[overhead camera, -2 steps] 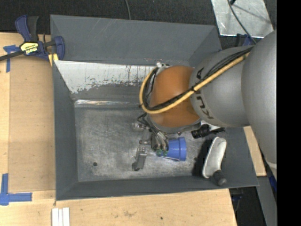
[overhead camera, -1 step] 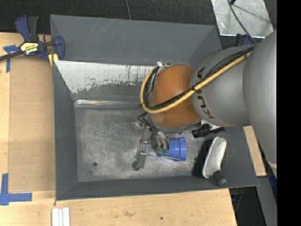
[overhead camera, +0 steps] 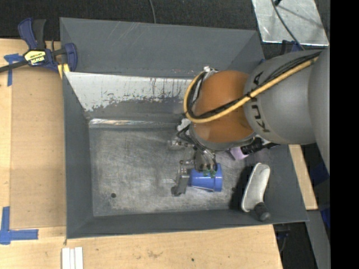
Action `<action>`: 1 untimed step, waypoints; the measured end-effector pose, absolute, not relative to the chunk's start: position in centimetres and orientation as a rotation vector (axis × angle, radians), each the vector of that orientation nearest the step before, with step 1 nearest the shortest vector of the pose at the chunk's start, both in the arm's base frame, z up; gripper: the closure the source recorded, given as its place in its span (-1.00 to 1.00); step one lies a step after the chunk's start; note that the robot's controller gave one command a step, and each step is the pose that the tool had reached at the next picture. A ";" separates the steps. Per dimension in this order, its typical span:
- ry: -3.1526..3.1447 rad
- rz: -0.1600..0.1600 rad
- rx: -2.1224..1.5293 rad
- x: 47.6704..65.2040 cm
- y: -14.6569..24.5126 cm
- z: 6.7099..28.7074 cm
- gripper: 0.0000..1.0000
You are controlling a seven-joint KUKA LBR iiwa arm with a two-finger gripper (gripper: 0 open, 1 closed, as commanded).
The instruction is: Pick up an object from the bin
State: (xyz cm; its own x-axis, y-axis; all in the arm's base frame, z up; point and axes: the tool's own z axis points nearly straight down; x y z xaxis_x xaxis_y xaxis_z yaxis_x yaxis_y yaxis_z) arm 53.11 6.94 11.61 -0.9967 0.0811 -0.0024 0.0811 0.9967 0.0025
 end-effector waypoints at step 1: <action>3.134 -0.003 0.151 52.7 4.0 10.7 -1.00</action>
Offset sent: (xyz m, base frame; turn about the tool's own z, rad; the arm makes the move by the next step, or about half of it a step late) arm -0.0052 -0.0744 -0.0134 -0.0978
